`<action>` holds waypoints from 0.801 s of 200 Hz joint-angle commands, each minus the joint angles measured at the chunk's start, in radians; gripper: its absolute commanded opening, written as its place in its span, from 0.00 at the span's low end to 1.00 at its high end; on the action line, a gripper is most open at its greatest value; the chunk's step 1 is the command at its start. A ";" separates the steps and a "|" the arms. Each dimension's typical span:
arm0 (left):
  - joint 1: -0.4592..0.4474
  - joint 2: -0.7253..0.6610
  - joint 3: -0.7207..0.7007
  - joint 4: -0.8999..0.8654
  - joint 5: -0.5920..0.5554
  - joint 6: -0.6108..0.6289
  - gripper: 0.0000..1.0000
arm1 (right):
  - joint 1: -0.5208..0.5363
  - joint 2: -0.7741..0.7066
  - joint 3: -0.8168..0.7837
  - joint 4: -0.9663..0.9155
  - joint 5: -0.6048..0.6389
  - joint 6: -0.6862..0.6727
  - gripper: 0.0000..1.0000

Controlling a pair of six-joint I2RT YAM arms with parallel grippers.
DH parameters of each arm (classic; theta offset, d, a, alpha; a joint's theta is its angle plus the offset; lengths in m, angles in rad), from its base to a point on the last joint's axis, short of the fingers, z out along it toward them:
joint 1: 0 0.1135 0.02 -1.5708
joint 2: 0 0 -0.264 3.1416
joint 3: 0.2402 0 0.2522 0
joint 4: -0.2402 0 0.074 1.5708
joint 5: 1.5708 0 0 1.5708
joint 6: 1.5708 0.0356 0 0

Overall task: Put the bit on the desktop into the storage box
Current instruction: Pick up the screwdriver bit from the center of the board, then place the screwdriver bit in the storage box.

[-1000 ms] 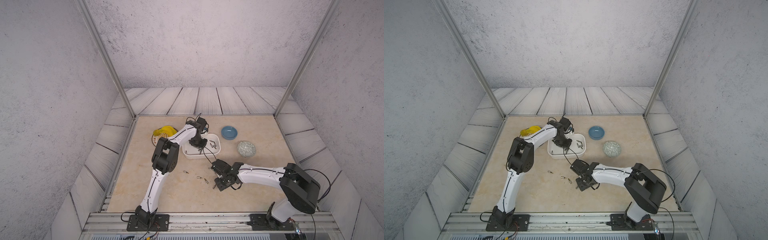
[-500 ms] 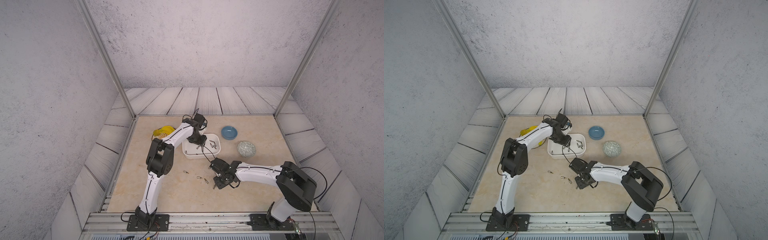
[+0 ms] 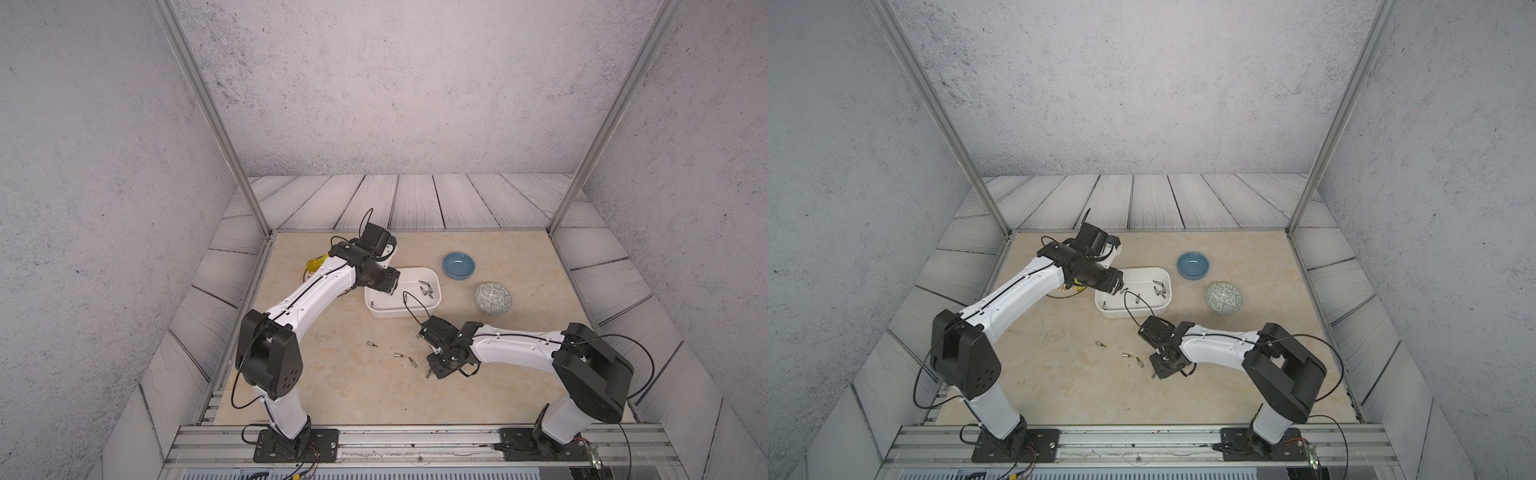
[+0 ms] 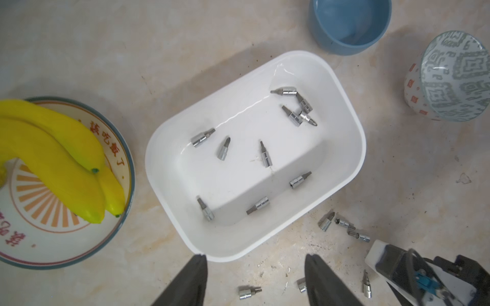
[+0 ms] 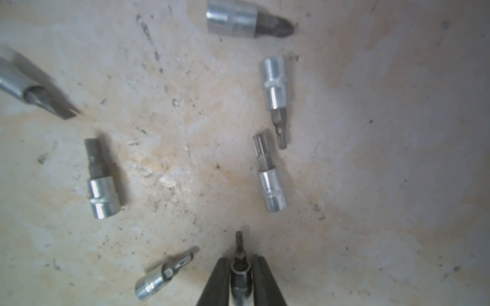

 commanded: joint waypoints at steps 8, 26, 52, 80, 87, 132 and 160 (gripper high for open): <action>0.007 -0.098 -0.161 0.060 0.033 -0.066 0.65 | 0.011 0.008 -0.008 -0.077 -0.045 0.011 0.09; 0.005 -0.153 -0.252 0.079 0.025 -0.087 0.67 | 0.011 0.007 0.002 -0.090 -0.047 0.012 0.01; 0.005 -0.227 -0.353 0.096 0.015 -0.115 0.68 | 0.010 -0.017 0.035 -0.127 -0.033 0.019 0.00; 0.002 -0.292 -0.433 0.104 0.013 -0.139 0.68 | 0.006 -0.066 0.135 -0.220 0.021 0.008 0.00; 0.002 -0.300 -0.449 0.104 0.013 -0.144 0.68 | 0.002 -0.070 0.169 -0.248 0.033 -0.002 0.00; -0.010 -0.344 -0.561 0.139 0.008 -0.180 0.69 | -0.083 -0.002 0.463 -0.348 0.042 -0.113 0.00; -0.015 -0.363 -0.621 0.167 -0.006 -0.190 0.69 | -0.166 0.135 0.659 -0.351 -0.030 -0.192 0.00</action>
